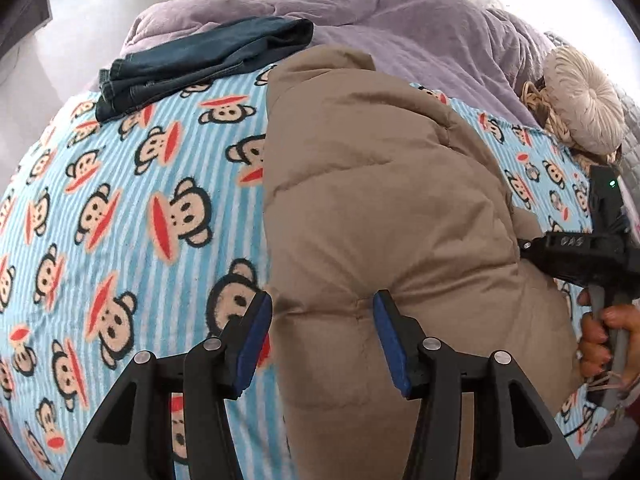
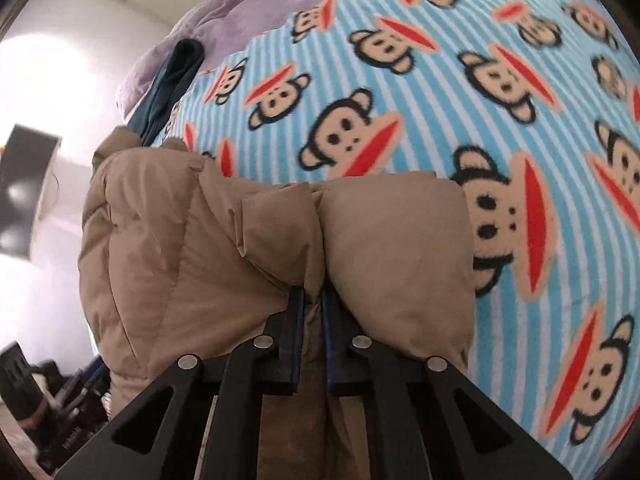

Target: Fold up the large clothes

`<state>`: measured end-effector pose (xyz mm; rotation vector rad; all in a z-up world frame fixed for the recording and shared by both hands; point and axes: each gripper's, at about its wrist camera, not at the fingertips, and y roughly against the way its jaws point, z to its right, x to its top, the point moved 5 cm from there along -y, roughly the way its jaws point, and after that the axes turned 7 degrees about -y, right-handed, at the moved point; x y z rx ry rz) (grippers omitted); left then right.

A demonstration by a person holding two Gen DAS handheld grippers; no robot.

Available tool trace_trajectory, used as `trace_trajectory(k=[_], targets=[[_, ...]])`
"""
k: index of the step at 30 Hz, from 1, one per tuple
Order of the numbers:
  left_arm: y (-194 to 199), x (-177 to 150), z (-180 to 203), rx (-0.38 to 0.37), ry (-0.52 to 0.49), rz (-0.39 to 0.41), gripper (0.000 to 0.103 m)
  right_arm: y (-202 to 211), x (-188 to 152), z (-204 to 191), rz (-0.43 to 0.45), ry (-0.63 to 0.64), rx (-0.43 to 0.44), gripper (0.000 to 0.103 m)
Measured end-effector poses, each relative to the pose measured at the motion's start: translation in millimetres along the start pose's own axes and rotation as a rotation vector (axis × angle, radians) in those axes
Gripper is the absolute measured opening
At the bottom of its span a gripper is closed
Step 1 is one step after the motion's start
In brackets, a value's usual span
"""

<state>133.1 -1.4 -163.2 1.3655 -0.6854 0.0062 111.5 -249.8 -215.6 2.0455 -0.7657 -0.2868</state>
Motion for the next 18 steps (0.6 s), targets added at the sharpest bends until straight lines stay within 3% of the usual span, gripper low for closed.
trace_trajectory(k=[3,7,10,13,18], targets=[[2.4,-4.0,-4.3,0.006,-0.002,-0.012,0.054,19.5,-4.1,-3.1,0.019,-0.051,-0.015,0.011],[1.9,-8.4,-10.7,0.006,0.004,-0.021,0.055,71.9,-42.9,-31.3,0.080,0.099,-0.081,0.012],[1.6,-8.8,-10.5,0.015,0.001,-0.019,0.054,102.4,-94.2,-44.9,0.104,0.188,-0.093,0.012],[1.1,-9.3,-9.3,0.026,-0.003,-0.020,0.055,96.9,-138.0,-32.7,0.073,0.208,-0.174,0.012],[6.0,-8.9,-6.0,0.031,-0.009,-0.035,0.055,61.2,-143.6,-3.3,0.008,0.140,-0.237,0.012]])
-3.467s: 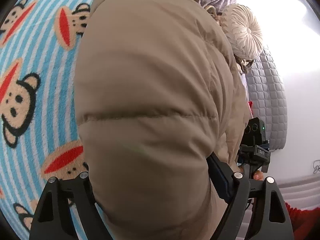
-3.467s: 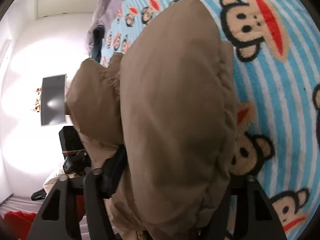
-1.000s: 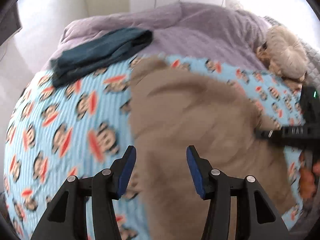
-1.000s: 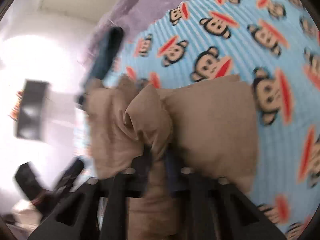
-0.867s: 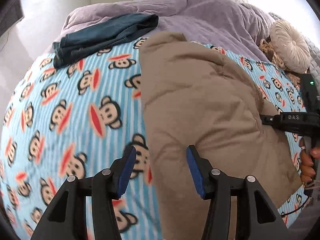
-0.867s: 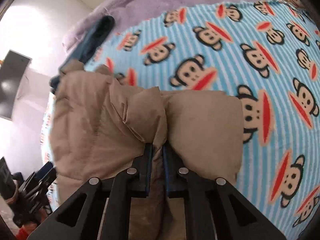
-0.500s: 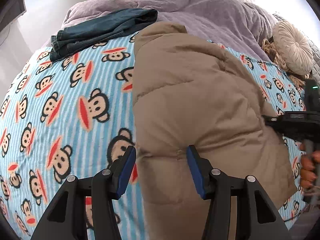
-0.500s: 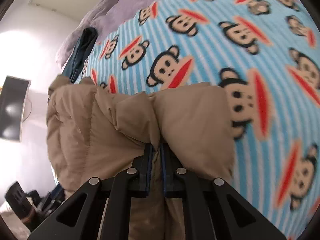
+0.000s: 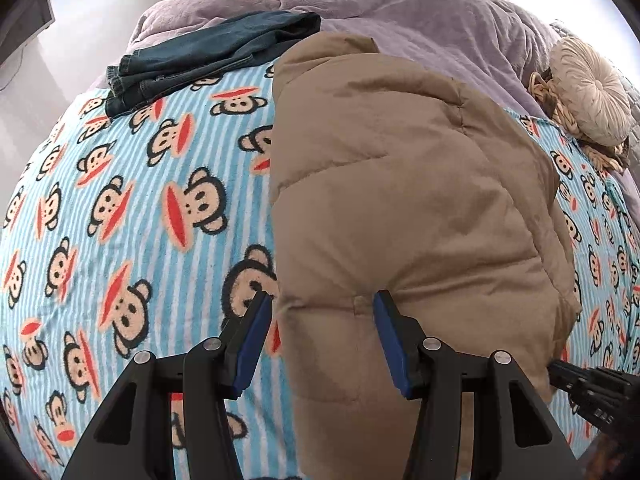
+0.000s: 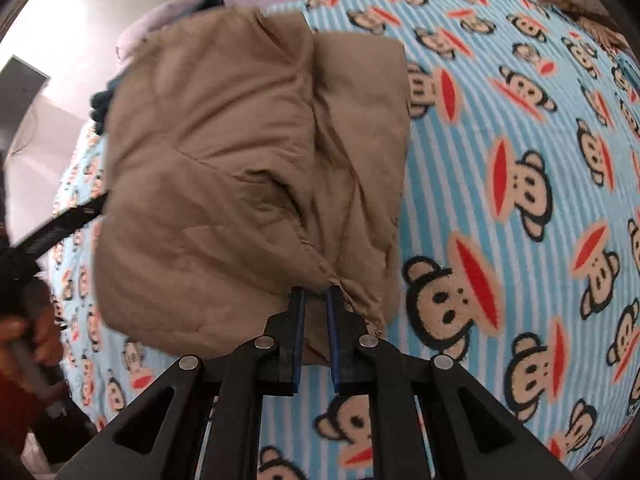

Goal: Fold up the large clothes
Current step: 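Open both tools and pull them back from the folded jacket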

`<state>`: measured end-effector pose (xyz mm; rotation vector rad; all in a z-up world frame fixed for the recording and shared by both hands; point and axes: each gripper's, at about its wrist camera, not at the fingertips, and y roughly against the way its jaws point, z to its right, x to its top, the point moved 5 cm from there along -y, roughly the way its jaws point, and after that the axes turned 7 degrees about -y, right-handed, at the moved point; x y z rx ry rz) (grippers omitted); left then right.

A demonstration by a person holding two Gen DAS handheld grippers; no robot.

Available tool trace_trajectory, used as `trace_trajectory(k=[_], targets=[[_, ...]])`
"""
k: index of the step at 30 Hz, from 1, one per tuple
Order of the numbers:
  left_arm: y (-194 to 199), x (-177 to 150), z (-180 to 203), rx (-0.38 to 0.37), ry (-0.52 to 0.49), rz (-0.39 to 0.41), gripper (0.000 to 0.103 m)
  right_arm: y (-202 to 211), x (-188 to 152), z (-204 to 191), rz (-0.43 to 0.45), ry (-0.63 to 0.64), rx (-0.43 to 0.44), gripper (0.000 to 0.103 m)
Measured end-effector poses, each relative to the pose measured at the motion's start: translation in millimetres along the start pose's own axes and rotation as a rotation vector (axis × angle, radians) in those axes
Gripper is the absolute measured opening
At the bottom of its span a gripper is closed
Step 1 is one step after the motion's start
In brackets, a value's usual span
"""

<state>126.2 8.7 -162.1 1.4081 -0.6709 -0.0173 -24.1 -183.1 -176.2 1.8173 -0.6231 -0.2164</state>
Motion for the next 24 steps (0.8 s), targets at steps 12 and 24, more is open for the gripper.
trace_trajectory(k=[12,24], targets=[[47.8,-25.2,-2.5,-0.013,0.035,-0.042,0.055,28.6,7.3,-6.5,-0.029,-0.033,0.030,0.012],[75.1,-60.1,11.9,-0.020,0.009,-0.093,0.055,60.0,-11.8,-17.5,-0.047,-0.039,0.051,0.024]])
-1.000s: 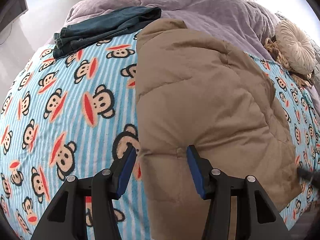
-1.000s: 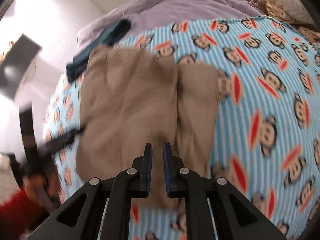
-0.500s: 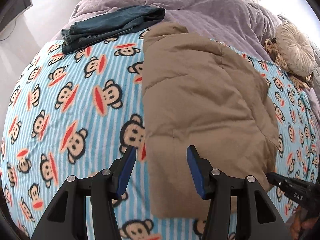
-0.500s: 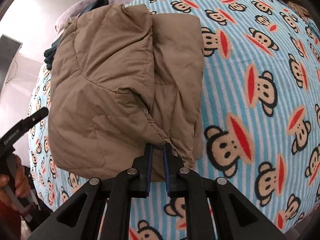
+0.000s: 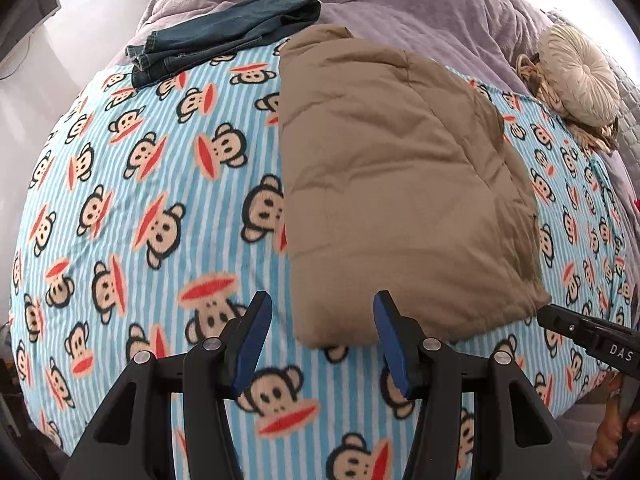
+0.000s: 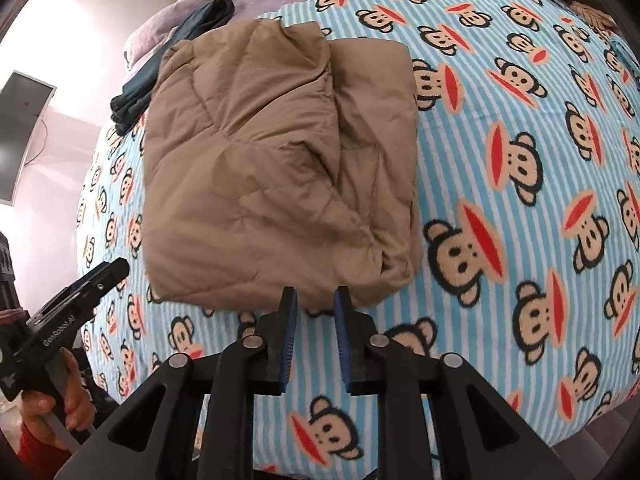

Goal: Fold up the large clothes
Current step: 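Open both tools and pull them back from the folded jacket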

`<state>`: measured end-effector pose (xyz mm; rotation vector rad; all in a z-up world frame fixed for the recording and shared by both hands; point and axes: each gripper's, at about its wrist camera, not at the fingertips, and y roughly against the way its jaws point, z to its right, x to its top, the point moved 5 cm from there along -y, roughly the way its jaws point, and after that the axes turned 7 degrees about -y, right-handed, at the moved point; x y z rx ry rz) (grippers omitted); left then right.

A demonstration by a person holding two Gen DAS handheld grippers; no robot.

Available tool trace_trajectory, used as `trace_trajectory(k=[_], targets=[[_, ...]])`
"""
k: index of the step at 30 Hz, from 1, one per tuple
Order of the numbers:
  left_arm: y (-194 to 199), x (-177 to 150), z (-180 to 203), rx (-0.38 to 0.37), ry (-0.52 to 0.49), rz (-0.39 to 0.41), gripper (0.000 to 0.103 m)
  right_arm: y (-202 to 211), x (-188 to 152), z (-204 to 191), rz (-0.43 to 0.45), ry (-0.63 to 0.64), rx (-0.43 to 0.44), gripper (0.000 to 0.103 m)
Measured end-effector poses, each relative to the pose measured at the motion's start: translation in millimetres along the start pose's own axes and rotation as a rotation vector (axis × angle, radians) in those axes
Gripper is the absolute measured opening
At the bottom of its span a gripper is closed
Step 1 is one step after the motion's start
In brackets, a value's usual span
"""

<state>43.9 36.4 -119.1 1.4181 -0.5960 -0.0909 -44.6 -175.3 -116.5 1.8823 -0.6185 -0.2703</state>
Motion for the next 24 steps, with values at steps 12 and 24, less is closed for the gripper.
trace_trajectory(k=[12,24], targets=[[30.8,-17.9,11.7,0.006,-0.001,0.031,0.098,23.5,-23.9,-6.1,0.018,0.013,-0.015,0.041],[56.5,-16.0,15.3,0.044,0.027,0.047,0.103,55.6,-22.9,-25.1,0.095,0.076,-0.066,0.079]])
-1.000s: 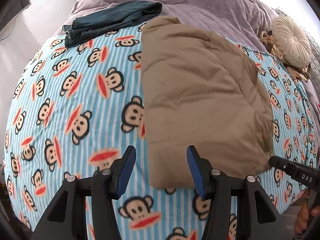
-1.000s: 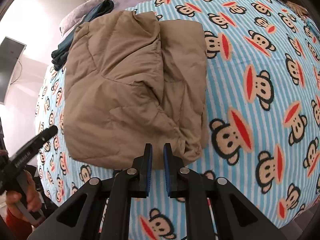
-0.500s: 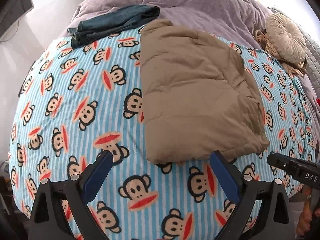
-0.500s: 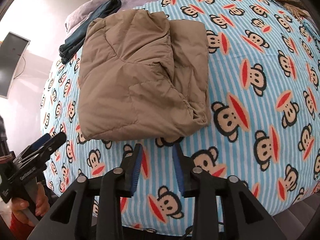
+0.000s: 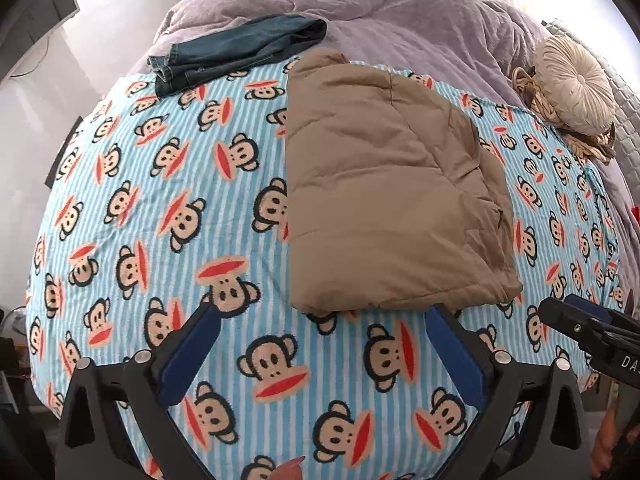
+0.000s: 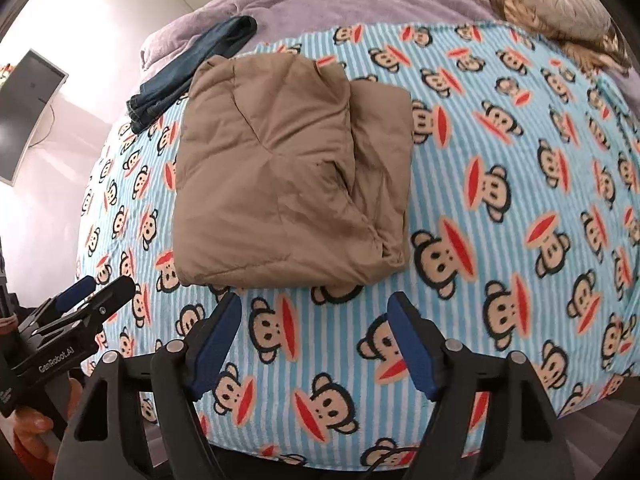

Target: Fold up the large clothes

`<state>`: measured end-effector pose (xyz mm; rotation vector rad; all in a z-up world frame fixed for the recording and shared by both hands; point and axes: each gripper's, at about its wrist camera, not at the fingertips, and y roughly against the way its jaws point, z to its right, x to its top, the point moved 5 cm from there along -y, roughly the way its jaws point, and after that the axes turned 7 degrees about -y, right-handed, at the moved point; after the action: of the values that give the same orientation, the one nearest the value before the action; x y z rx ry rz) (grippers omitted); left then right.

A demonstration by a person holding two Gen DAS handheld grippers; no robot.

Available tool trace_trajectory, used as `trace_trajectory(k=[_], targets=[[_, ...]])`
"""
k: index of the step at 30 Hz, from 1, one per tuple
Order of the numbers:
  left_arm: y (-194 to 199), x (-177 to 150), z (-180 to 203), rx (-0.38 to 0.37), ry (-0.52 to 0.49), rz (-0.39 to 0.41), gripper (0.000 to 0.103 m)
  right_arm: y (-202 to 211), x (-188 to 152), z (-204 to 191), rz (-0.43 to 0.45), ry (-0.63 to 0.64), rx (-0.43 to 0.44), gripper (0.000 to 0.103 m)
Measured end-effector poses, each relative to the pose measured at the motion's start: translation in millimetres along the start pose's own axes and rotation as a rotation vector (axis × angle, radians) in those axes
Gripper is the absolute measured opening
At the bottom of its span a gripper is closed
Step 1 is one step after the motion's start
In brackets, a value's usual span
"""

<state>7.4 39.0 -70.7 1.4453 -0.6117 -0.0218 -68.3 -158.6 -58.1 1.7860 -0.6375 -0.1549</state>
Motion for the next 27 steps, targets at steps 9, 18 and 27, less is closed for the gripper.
trace_trajectory(k=[9,18,27], targets=[[21.6,2.8,-0.8,0.033,-0.001,0.030,0.103,19.2,5.2,-9.5,0.060,0.045,-0.054,0.103],[52.0,12.9,-6.8,0.106,0.004,0.113,0.103,48.6,14.3,-16.4,0.169,0.045,-0.100,0.103],[73.7,22.6,-11.0,0.115,0.047,0.143,0.103,79.4,24.2,-26.0,0.225,0.041,-0.093,0.103]])
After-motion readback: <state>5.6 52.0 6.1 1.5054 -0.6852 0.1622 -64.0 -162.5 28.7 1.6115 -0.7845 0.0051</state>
